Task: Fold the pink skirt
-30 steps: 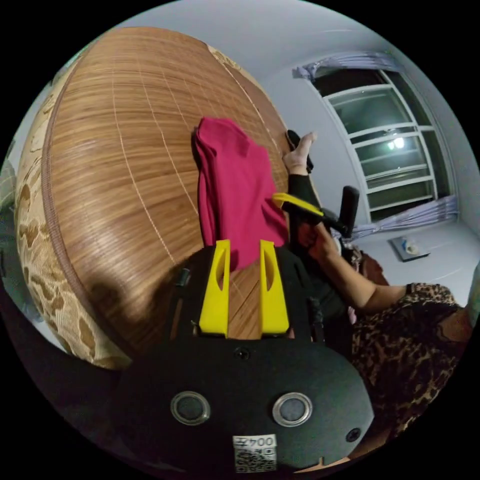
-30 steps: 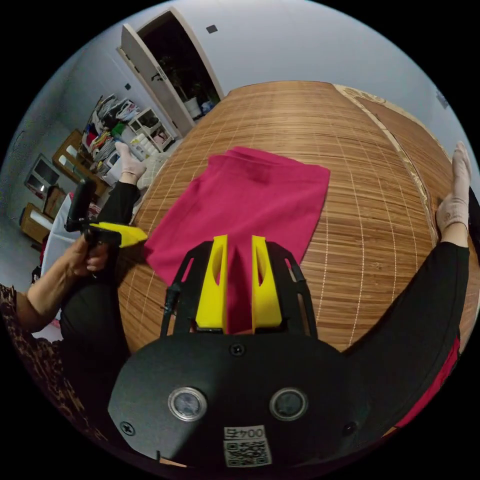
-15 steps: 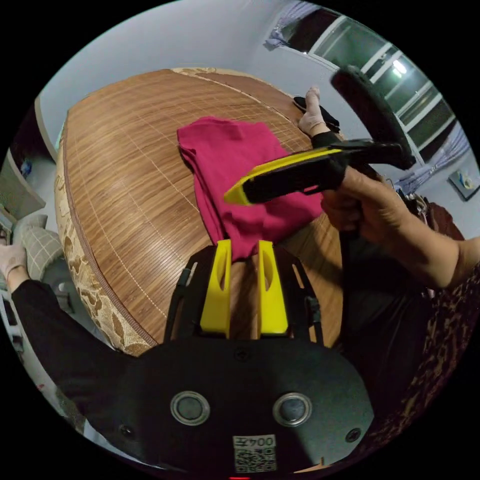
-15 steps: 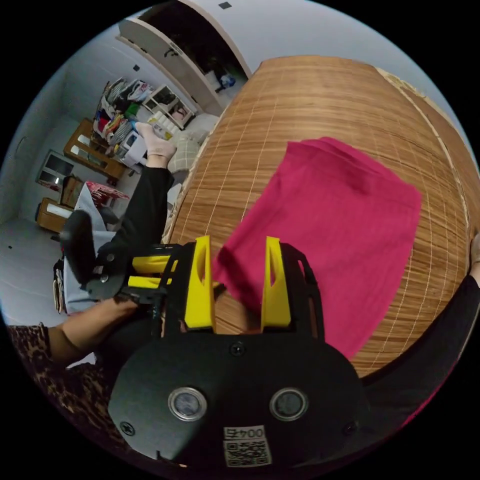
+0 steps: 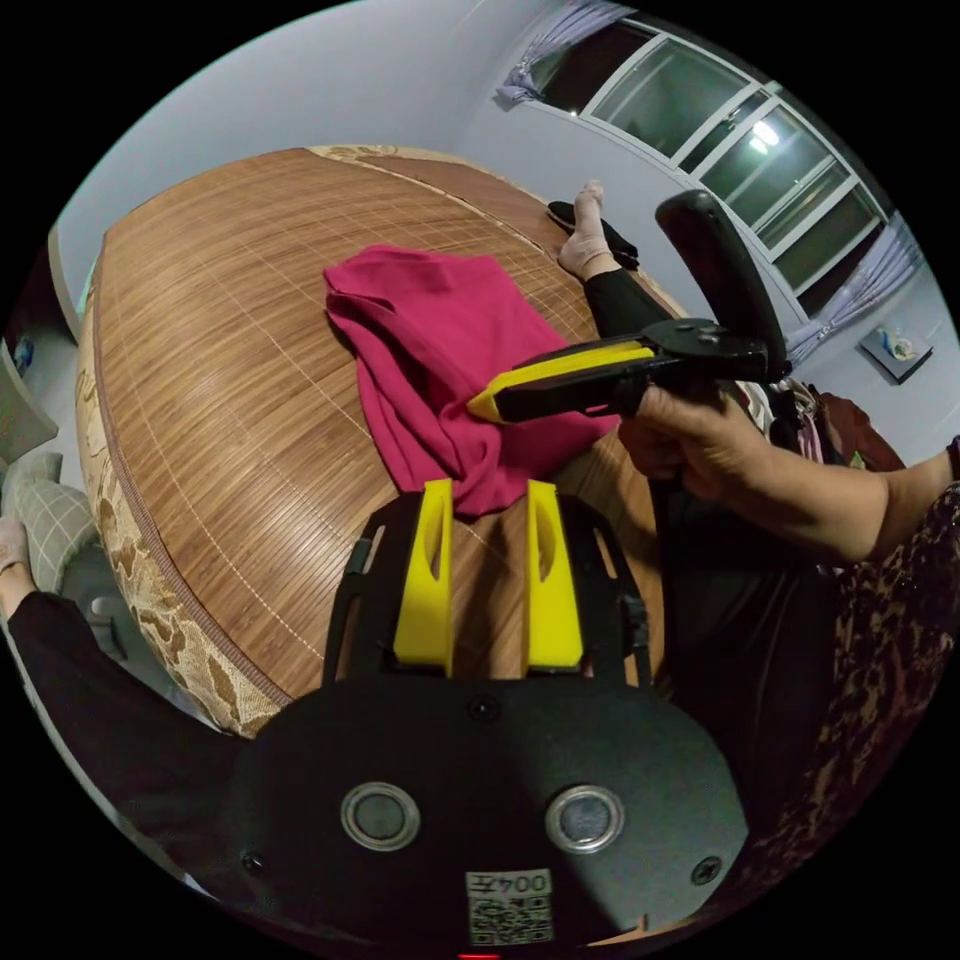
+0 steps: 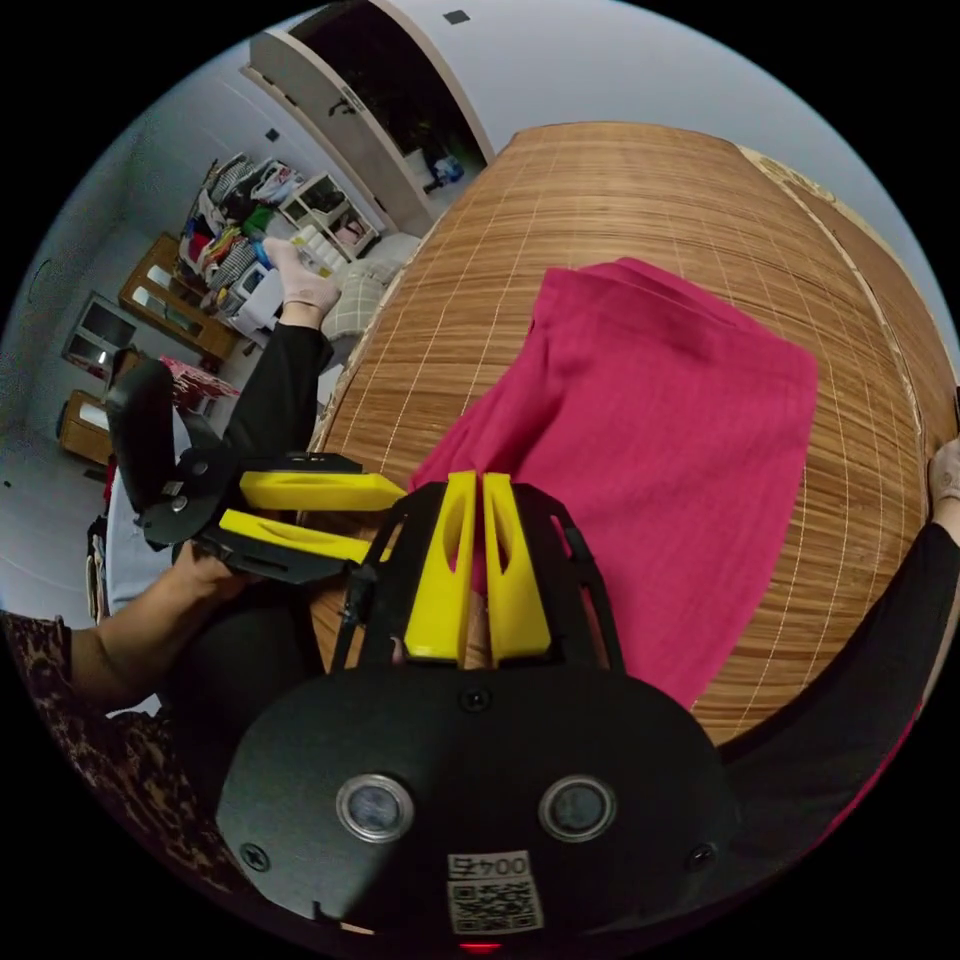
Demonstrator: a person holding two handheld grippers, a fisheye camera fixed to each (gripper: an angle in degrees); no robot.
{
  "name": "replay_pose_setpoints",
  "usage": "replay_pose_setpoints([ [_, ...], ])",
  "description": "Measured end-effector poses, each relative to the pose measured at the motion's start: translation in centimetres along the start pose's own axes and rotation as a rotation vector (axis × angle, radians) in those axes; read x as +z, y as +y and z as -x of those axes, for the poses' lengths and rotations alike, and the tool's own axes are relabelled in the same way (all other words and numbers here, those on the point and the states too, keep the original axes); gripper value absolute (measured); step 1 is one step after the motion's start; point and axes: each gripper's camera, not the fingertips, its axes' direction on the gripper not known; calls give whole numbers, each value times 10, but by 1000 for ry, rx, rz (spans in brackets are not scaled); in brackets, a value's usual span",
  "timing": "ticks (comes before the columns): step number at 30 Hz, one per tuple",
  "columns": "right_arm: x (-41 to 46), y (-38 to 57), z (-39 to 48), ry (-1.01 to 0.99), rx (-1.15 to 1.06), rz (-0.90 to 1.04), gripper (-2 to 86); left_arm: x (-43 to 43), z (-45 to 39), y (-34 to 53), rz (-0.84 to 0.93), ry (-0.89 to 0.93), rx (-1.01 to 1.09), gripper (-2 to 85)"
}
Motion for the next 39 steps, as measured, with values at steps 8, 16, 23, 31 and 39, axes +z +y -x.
replay_pose_setpoints([
  [8, 7, 6, -19, -54, 34, 1, 17, 11, -4, -3, 22, 7, 83, 112],
  [16, 27, -40, 5, 4, -24, 149, 94, 18, 3, 0, 67, 11, 109, 115],
  [23, 45, -48, 26, 189, -115, 203, 31, 15, 24, 2, 71, 14, 92, 123],
  [31, 9, -31, 3, 47, -70, 76, 21, -1, 54, -10, -4, 19, 104, 145],
  [39, -24, -37, -6, -32, -44, -2, 48, 23, 117, -41, 120, 227, 99, 152],
])
